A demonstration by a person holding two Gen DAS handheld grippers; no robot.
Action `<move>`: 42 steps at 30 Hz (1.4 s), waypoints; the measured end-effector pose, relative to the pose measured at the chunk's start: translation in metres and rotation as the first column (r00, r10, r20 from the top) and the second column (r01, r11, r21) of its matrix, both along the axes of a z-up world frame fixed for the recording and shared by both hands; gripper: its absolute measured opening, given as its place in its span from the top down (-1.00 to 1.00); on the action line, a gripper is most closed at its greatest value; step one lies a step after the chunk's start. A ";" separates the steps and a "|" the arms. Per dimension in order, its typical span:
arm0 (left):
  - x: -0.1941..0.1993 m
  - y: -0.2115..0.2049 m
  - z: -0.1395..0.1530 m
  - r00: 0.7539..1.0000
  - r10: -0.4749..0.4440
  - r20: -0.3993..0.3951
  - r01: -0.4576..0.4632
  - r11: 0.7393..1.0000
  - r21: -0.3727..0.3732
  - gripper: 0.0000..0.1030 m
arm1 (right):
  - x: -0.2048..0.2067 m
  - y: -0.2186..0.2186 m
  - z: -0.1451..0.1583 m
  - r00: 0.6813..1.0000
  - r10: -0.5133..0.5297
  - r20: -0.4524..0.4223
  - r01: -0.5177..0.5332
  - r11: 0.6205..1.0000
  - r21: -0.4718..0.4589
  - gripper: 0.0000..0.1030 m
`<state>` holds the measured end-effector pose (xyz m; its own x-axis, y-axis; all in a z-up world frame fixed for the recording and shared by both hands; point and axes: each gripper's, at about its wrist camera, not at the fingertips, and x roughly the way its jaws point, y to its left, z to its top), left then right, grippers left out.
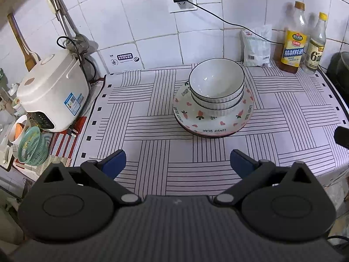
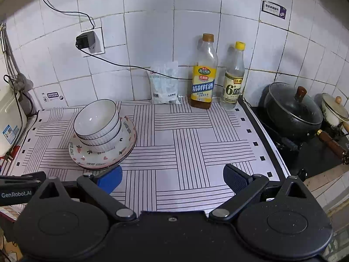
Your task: Organize plates and bowls
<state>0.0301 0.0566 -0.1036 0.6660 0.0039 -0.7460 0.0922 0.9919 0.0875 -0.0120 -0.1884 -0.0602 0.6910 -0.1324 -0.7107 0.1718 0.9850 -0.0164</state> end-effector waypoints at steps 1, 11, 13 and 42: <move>-0.001 -0.001 0.000 1.000 -0.001 0.000 0.001 1.000 -0.003 -1.00 | -0.001 0.000 -0.002 1.000 0.000 -0.001 0.000 1.000 -0.003 -0.95; -0.017 -0.003 0.000 0.998 -0.025 0.064 0.026 0.999 -0.020 -1.00 | -0.016 0.000 -0.005 0.997 0.030 0.074 -0.025 0.997 -0.068 -0.95; -0.020 -0.003 0.000 0.997 -0.028 0.077 0.030 0.999 -0.020 -1.00 | -0.017 -0.001 -0.006 0.996 0.036 0.082 -0.031 0.997 -0.068 -0.95; -0.019 0.007 -0.007 0.997 -0.012 0.072 0.015 0.999 -0.042 -1.00 | -0.022 0.009 -0.009 0.992 0.067 0.109 -0.060 0.996 -0.073 -0.95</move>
